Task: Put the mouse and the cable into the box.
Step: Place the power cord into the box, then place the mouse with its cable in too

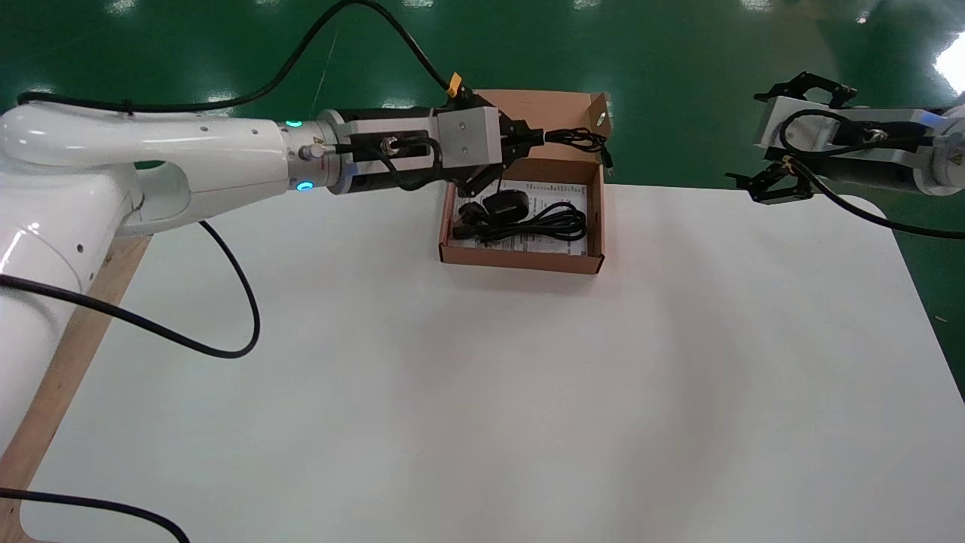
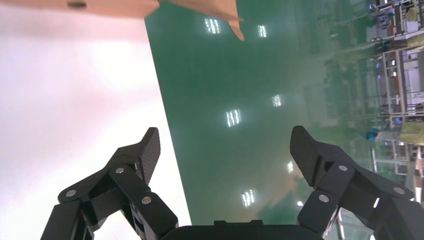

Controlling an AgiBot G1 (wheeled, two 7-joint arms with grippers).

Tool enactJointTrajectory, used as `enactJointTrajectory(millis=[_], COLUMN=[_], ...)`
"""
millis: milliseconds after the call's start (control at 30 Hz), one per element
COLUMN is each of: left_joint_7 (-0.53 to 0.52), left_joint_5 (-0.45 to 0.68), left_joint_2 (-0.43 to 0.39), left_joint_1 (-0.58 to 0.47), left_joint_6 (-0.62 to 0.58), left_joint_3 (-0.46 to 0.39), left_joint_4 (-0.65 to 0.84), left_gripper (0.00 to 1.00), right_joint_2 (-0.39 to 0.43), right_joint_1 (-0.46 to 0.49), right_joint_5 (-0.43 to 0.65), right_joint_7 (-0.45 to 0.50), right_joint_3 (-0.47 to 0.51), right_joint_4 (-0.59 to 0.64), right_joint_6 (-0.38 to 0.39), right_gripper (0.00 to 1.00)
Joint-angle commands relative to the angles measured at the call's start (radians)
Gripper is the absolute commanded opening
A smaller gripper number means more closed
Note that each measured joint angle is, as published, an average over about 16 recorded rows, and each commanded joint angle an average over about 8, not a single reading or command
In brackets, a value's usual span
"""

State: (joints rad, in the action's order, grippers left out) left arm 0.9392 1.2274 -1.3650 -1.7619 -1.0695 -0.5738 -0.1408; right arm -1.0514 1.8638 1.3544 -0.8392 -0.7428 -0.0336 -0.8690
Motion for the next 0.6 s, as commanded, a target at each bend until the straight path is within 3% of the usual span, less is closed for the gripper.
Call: enactJointTrajectory(millis=[33, 300, 600], left_joint_7=[-0.013, -0.107, -0.102], left_joint_5=[-0.006, -0.076, -0.080], left_joint_2=[0.000, 0.004, 0.001], left_joint_1=[0.023, 0.085, 0.117], left_joint_6=[-0.003, -0.003, 0.060], left_joint_3=[-0.011, -0.009, -0.058], left_joint_4=[-0.015, -0.011, -0.059], left_gripper=[0.00, 0.00, 0.00], right_joint_2=[0.024, 0.073, 0.115], right_joint_1=[0.006, 0.023, 0.046], right_joint_5=[0.002, 0.005, 0.024], right_joint_7=[-0.016, -0.040, -0.061], right_joint_3=[-0.001, -0.003, -0.017], right_joint_4=[0.001, 0.010, 0.005], right_joint_6=[-0.025, -0.055, -0.124], right_gripper=[1.00, 1.00, 1.00])
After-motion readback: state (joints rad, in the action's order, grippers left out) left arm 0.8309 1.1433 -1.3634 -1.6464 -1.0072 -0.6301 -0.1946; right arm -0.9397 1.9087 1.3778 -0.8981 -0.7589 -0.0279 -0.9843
